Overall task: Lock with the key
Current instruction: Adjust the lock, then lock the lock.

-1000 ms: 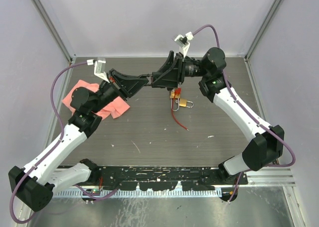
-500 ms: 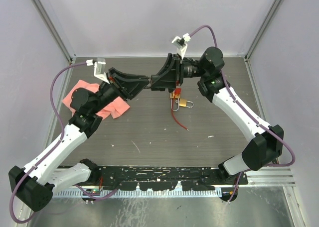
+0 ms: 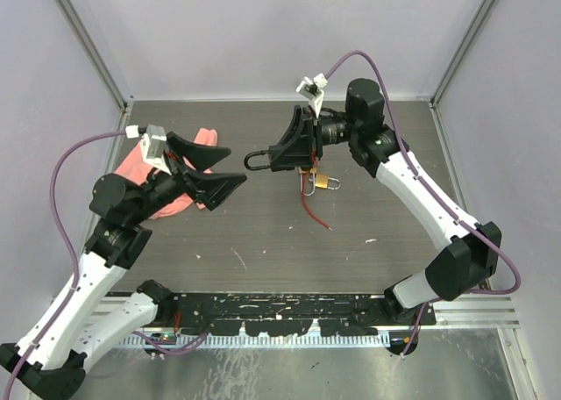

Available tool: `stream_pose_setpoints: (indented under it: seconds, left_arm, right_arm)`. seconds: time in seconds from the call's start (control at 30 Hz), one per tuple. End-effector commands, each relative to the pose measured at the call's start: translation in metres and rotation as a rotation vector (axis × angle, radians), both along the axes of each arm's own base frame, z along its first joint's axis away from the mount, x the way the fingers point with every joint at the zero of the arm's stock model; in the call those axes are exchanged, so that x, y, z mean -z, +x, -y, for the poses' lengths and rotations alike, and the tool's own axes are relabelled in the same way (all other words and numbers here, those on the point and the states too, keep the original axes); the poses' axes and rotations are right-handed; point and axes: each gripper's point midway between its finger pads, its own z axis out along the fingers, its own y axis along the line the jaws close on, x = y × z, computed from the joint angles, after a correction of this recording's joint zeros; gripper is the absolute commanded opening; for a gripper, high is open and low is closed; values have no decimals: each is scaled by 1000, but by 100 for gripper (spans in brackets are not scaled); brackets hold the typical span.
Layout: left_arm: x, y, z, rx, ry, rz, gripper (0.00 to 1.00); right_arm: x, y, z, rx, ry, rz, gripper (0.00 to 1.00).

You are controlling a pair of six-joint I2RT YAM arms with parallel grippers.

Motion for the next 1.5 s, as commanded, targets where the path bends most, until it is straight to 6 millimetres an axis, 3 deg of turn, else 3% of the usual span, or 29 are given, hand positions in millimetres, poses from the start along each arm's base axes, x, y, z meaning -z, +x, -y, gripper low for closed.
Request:
stream_pose_setpoints:
  seconds: [0.0,0.43,0.7,1.07,1.17,1.47]
  left_arm:
    - [13,-16,15,160,99,-58,84]
    - [35,11,24,171,127,-184,49]
    - [24,13,26,221,62,-186,40]
    - [18,4,35,347,3,-181,5]
    - [20,4,36,348,-5,-158,0]
    - [28,9,36,304,29,-138,0]
  right_arm:
    - [-33,-21,13,-20,46,205,1]
    - [-32,-23,14,-18,34,226,1]
    - [-31,-23,14,-19,31,225,1]
    - [-31,-24,13,-23,32,226,1]
    - [-31,-26,12,-35,33,224,1]
    - [-37,-36,5,-92,52,188,1]
